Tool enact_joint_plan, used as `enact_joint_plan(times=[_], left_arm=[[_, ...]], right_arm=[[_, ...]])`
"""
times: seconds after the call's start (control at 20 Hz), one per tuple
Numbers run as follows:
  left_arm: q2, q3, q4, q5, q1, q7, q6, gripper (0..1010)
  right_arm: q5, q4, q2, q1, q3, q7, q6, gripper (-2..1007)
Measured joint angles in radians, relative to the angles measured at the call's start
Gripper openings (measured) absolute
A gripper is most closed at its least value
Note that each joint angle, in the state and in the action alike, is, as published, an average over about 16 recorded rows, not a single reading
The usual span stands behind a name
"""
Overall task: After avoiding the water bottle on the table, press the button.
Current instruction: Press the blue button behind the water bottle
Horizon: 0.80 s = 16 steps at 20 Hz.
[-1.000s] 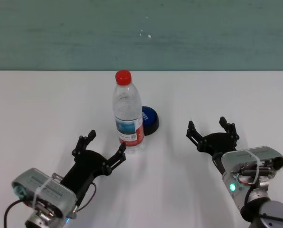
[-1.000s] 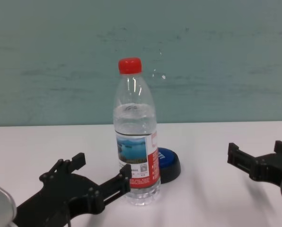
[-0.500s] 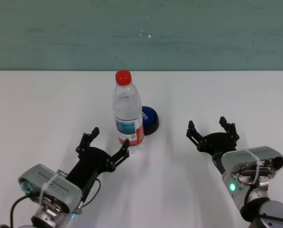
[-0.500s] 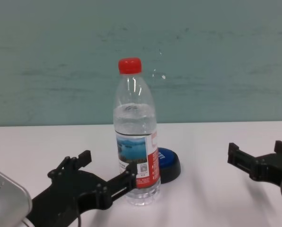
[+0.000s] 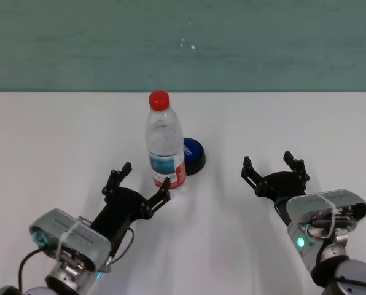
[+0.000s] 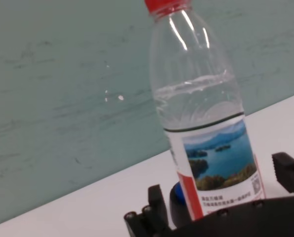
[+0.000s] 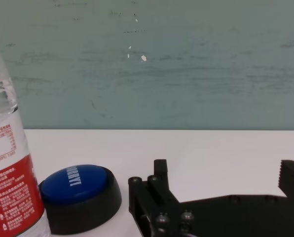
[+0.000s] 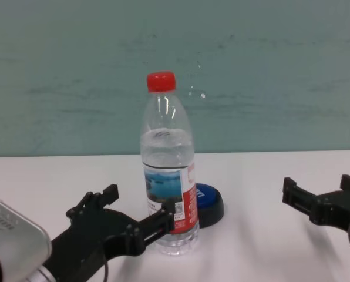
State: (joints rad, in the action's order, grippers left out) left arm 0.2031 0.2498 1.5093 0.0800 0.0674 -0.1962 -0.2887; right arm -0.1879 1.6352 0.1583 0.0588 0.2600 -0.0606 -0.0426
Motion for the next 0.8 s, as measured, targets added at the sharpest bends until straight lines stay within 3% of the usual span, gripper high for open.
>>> enact_joint_plan(times=[0.8], left_arm=[[-0.011, 0.006, -0.021, 0.007, -0.019, 0.007, 0.002, 1010]], right_arm=[[0.000, 0.000, 0.000, 0.000, 0.000, 0.000, 0.000, 1004]])
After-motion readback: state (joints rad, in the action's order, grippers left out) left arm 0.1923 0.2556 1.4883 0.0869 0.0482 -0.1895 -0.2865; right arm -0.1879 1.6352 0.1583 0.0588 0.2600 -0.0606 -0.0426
